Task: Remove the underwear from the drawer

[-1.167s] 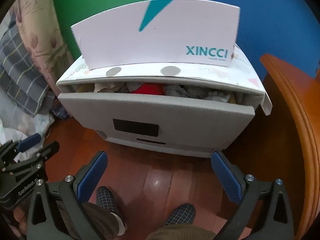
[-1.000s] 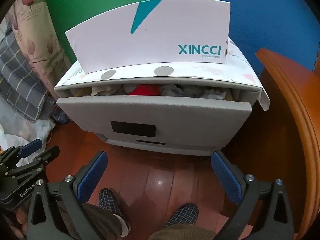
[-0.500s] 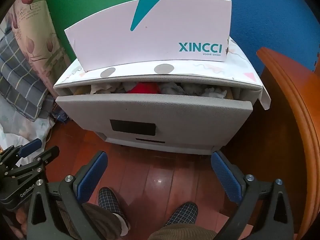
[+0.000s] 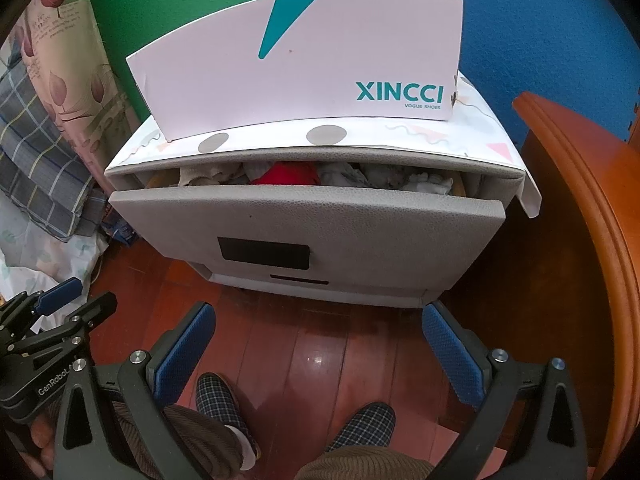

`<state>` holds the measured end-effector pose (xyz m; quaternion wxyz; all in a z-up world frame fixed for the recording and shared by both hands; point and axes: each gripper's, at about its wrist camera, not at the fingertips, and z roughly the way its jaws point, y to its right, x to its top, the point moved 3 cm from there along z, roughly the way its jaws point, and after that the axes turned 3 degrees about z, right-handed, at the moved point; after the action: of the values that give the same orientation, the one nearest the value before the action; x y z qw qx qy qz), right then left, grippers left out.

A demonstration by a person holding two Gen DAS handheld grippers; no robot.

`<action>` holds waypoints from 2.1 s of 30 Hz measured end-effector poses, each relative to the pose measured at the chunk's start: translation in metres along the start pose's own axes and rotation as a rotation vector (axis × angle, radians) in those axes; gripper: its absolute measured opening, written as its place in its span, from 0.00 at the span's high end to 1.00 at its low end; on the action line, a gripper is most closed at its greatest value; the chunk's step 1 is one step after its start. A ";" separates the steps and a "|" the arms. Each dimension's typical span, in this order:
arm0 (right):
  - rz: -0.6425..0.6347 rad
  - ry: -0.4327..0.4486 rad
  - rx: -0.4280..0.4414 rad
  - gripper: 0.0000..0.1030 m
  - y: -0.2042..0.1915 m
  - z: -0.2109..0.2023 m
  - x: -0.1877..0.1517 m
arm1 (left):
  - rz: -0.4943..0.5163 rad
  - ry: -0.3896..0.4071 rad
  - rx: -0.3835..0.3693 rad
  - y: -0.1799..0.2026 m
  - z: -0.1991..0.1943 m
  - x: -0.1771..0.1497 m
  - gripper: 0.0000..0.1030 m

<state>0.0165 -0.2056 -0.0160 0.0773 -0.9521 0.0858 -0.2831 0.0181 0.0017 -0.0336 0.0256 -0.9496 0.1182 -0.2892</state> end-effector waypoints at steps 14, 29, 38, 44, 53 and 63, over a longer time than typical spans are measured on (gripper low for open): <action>0.004 -0.003 0.002 0.01 0.000 0.000 -0.001 | 0.000 -0.004 0.001 0.000 0.001 -0.001 0.47; 0.005 -0.004 0.003 0.01 0.001 0.000 0.000 | 0.000 -0.004 0.000 -0.001 0.001 0.000 0.47; 0.007 -0.005 0.003 0.01 0.001 0.000 0.000 | 0.002 -0.006 0.001 0.000 0.001 0.000 0.47; 0.008 -0.005 0.004 0.01 0.001 0.000 0.000 | 0.002 -0.007 0.000 -0.001 0.001 0.000 0.47; 0.009 -0.004 0.004 0.01 0.002 -0.001 0.000 | 0.002 -0.006 -0.001 0.000 0.001 0.000 0.47; 0.013 -0.003 0.004 0.01 0.003 0.000 0.001 | -0.026 -0.018 -0.038 -0.006 0.002 0.000 0.47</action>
<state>0.0168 -0.2082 -0.0160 0.0811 -0.9519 0.0914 -0.2811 0.0204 0.0072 -0.0345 0.0051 -0.9539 0.1110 -0.2787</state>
